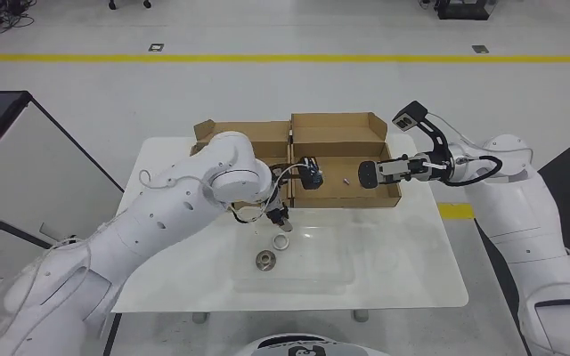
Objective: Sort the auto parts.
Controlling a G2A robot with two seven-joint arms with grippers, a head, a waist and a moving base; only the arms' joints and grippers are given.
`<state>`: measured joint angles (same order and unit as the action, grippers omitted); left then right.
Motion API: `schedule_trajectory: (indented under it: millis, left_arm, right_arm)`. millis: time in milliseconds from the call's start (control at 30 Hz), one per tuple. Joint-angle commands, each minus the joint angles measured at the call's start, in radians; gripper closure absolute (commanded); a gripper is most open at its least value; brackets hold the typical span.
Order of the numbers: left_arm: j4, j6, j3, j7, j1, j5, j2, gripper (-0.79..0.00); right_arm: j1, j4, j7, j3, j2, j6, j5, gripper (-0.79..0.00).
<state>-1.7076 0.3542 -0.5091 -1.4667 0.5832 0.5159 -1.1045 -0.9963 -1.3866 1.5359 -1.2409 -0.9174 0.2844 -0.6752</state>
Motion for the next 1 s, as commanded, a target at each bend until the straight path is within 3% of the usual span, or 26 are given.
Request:
schedule_trajectory:
  millis: [0,200,367,467,700,833,967]
  left_arm:
    - [-0.012,-0.016,0.072,-0.016,-0.045,-0.045,0.011,-0.785]
    - [-0.033,0.007,0.224,0.007,-0.136,-0.064,0.036,-0.785]
    - [-0.047,0.027,0.279,0.028,-0.137,-0.052,0.048,-0.785]
    - [-0.03,0.036,0.29,0.037,-0.122,-0.037,0.05,-0.68]
    - [0.014,0.057,0.294,0.076,-0.095,0.014,0.043,-0.594]
    - [0.033,0.069,0.295,0.112,-0.08,0.033,0.033,-0.471]
    - [0.057,0.079,0.3,0.139,-0.067,0.048,0.02,-0.446]
  right_arm:
    - [0.0,0.0,0.0,0.0,0.0,0.0,0.0,-0.785]
    - [0.0,0.0,0.0,0.0,0.0,0.0,0.0,-0.785]
    - [0.0,0.0,0.0,0.0,0.0,0.0,0.0,-0.785]
    - [0.0,0.0,0.0,0.0,0.0,0.0,0.0,-0.785]
    - [0.0,0.0,0.0,0.0,0.0,0.0,0.0,-0.785]
    - [0.0,0.0,0.0,0.0,0.0,0.0,0.0,-0.785]
    - [0.0,0.0,0.0,0.0,0.0,0.0,0.0,-0.785]
